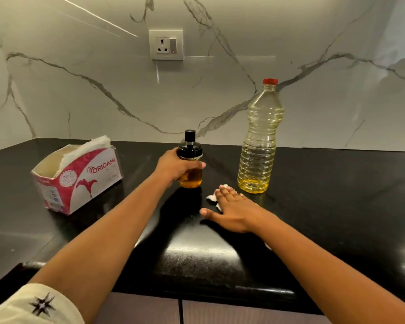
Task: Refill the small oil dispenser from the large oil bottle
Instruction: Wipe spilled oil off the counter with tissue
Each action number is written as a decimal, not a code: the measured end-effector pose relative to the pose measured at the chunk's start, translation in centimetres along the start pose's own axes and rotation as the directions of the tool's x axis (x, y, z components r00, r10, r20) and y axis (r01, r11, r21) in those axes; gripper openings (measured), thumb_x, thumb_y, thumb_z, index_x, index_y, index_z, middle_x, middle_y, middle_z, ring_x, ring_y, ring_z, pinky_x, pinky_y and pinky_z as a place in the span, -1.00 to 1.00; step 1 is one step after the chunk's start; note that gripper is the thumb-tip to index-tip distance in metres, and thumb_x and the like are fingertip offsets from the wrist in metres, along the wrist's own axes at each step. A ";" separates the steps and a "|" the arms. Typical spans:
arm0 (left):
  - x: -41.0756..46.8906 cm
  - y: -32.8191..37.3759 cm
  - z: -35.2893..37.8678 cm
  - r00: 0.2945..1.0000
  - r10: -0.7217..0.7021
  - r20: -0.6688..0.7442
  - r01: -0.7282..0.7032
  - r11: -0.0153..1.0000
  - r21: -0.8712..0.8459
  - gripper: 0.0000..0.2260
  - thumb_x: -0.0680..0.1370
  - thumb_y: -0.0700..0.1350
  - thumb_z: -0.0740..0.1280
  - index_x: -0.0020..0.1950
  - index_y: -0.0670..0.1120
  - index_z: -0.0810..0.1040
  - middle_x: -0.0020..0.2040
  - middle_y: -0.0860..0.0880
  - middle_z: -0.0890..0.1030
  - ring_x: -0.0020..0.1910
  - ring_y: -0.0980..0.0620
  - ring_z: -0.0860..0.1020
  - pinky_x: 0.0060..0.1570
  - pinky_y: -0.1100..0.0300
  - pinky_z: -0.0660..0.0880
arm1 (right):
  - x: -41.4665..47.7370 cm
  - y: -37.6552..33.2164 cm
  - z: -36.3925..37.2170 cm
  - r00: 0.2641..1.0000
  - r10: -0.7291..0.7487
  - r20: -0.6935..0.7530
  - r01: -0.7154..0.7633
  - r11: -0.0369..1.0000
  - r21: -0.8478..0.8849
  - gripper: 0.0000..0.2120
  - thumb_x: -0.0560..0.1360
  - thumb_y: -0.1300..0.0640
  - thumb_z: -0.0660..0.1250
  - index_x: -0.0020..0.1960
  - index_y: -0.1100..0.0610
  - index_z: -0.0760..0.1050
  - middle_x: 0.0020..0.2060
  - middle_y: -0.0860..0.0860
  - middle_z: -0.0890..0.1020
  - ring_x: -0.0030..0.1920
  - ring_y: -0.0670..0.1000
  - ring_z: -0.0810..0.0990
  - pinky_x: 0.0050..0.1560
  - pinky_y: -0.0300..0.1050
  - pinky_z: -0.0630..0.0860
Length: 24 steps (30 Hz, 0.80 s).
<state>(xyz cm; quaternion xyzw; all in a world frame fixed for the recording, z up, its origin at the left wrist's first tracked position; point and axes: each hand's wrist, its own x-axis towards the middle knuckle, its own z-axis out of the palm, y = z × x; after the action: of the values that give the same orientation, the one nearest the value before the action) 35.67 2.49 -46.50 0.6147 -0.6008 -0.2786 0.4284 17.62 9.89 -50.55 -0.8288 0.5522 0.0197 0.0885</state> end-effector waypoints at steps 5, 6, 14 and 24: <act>-0.3 0.5 1.8 1.000 0.012 -0.006 -0.012 1.000 0.002 -0.58 0.28 0.06 0.58 0.05 0.08 0.50 0.03 0.02 0.59 0.01 0.04 0.53 0.03 0.14 0.48 | -3.1 0.2 -0.1 0.985 -0.140 0.096 0.139 0.990 0.024 -0.16 0.48 -0.41 -0.11 0.54 0.10 -0.22 0.52 0.02 -0.21 0.51 -0.04 -0.24 0.50 0.00 -0.16; -0.3 0.4 1.9 1.000 0.010 -0.007 -0.010 1.000 -0.003 -0.58 0.29 0.05 0.57 0.05 0.08 0.49 0.01 0.03 0.57 0.01 0.04 0.52 0.01 0.15 0.47 | -4.0 1.3 -0.1 0.987 -0.131 0.094 0.130 0.991 0.022 -0.18 0.48 -0.40 -0.12 0.54 0.08 -0.22 0.52 0.01 -0.21 0.51 -0.05 -0.25 0.50 -0.01 -0.17; -1.3 0.6 2.2 0.999 -0.050 0.015 0.051 0.997 -0.056 -0.20 0.14 0.19 0.60 0.31 -0.02 0.46 0.24 -0.05 0.57 0.23 -0.08 0.52 0.26 -0.08 0.45 | -6.5 4.7 0.2 0.998 -0.001 0.067 0.000 1.000 0.025 -0.19 0.48 -0.40 -0.15 0.54 0.07 -0.24 0.52 0.00 -0.23 0.51 -0.04 -0.24 0.49 0.01 -0.18; -8.7 5.9 6.8 0.766 0.600 -0.233 -0.582 0.800 0.146 -0.26 0.37 0.19 0.46 0.46 0.08 0.23 0.37 0.00 0.38 0.34 0.02 0.38 0.30 -0.09 0.41 | -9.1 9.1 -0.1 0.990 0.139 0.035 -0.141 0.989 0.034 -0.22 0.51 -0.36 -0.11 0.54 0.08 -0.22 0.53 0.01 -0.20 0.51 -0.04 -0.24 0.48 0.03 -0.20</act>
<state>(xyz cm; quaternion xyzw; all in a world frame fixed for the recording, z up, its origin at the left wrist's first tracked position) 25.77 10.24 -46.19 0.4397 -0.7089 -0.0243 0.5510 5.68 14.74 -50.38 -0.7858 0.6077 0.0296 0.1110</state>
